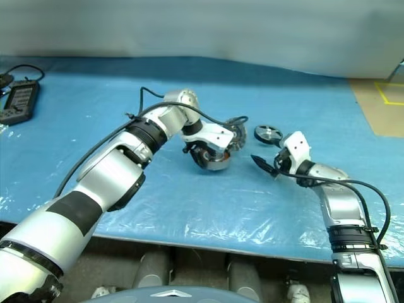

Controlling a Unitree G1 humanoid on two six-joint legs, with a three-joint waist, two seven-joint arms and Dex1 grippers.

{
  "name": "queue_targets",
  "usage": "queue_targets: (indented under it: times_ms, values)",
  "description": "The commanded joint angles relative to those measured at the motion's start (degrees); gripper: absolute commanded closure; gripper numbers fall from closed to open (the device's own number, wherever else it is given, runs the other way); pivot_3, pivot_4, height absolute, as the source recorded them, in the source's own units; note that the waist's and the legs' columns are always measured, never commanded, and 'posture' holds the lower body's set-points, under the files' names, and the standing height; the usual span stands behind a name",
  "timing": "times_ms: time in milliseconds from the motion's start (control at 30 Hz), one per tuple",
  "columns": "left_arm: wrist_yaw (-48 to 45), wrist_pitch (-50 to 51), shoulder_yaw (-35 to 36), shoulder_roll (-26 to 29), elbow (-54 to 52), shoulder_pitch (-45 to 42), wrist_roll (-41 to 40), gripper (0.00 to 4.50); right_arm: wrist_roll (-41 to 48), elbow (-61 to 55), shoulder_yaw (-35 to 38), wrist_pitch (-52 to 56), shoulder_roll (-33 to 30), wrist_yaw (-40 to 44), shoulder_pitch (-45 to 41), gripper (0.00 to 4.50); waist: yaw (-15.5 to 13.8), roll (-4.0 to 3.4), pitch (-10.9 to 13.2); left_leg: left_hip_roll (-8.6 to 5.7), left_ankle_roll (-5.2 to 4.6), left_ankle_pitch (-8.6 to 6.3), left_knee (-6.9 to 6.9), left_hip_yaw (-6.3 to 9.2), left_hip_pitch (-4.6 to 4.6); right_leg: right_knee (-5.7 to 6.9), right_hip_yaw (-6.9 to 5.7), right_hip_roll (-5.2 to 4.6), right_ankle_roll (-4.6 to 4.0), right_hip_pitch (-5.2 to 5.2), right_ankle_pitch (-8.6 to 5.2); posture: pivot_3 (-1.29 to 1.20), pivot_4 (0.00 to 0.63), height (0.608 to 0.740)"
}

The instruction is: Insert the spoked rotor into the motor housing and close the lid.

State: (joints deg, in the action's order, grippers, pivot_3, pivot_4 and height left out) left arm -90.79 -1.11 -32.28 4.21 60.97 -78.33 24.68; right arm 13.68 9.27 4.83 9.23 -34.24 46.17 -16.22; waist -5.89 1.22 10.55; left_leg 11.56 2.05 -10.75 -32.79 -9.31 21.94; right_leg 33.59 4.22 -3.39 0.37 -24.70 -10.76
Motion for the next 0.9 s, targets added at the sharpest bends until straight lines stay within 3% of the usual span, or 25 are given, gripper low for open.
queue_targets:
  times_ms: [33, 367, 633, 833, 900]
  values:
    - [-1.7, 5.2, -6.4, 0.3, -3.6, 3.8, -4.4, 2.46, 0.2, -0.4, 0.1, -1.3, 0.5, 0.1, -0.6, 0.0, 0.0, -0.04, 0.0, 0.01, -0.01, 0.0, 0.0, 0.0, -0.01, 0.0, -0.02, 0.0, -0.01, 0.02, -0.01, 0.0, 0.15, 0.74]
    - [-1.7, 26.3, -23.5, 10.1, -26.0, 5.4, -24.5, 2.46, 0.1, -0.3, -0.4, -1.4, 1.1, 0.1, -0.3, 0.0, 0.2, -0.24, -0.1, 0.11, 0.0, 0.0, 0.12, -0.07, -0.19, 0.0, -0.04, 0.09, -0.16, 0.11, -0.13, 0.0, 0.15, 0.74]
    - [-1.7, 25.1, -26.0, 12.2, -30.6, 7.4, -24.9, 2.46, 0.0, 0.1, -0.5, -1.4, 1.4, 0.0, -0.9, 0.0, 0.3, -0.25, -0.1, 0.11, 0.05, 0.02, 0.17, -0.1, -0.25, -0.03, -0.04, 0.13, -0.14, 0.18, -0.18, 0.0, 0.15, 0.74]
    - [-1.7, 25.8, -23.1, 10.6, -28.9, 7.7, -23.1, 0.46, 0.0, -0.3, -0.4, -1.4, 1.5, -0.2, -0.4, 0.0, 0.2, -0.27, -0.2, 0.1, 0.05, 0.03, 0.26, -0.14, -0.47, -0.15, -0.05, 0.1, -0.1, 0.43, -0.21, 0.0, 0.15, 0.74]
    - [-1.7, 27.3, -23.6, 11.8, -30.5, 6.8, -25.9, 0.46, 0.0, -0.2, -0.4, -1.4, 1.5, -0.2, -0.5, 0.0, 0.3, -0.27, -0.1, 0.06, 0.04, 0.03, 0.23, -0.16, -0.5, -0.14, -0.04, 0.04, -0.1, 0.45, -0.21, 0.0, 0.15, 0.74]
